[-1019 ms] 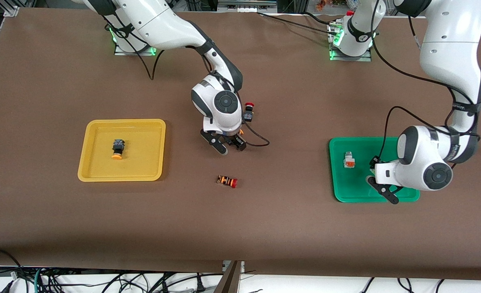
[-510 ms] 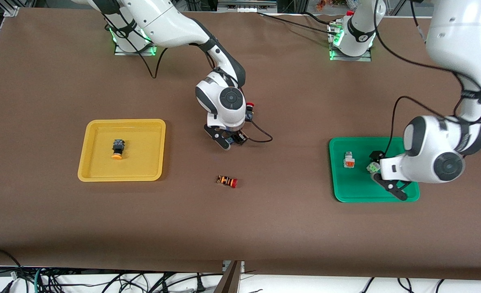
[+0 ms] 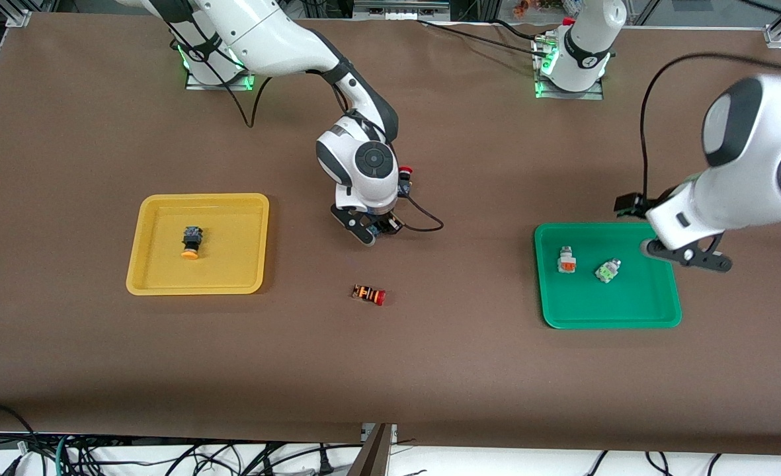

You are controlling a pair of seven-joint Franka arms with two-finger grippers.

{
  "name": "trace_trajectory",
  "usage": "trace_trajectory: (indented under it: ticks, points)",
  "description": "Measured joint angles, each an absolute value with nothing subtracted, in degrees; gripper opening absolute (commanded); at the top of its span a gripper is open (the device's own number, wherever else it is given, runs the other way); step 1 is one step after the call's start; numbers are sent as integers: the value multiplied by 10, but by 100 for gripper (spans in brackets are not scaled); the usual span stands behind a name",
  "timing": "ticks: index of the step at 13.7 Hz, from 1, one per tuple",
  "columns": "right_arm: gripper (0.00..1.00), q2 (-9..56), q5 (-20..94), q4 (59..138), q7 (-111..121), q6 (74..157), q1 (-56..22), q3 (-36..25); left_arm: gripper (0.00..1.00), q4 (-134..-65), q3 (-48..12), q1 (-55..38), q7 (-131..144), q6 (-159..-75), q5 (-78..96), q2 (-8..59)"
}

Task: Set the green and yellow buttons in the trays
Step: 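Lift the yellow button with the right gripper while the left gripper retracts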

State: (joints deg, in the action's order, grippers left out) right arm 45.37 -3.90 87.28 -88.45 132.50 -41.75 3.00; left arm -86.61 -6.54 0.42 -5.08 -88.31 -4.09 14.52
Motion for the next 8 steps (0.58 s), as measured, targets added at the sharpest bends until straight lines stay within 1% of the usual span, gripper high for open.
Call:
trace_trajectory:
  ticks: [2,4,8]
  points:
    - [0,434,-39,870,-836,1311,-396,28,100,-848,-54,8,-17,-876,-41,109]
    - [0,407,-38,869,-761,1265,-370,28,100,-850,-45,14,27,-889,-41,74]
    - [0,352,-24,868,-566,1168,-304,23,100,-928,-48,7,66,-921,-40,-2]
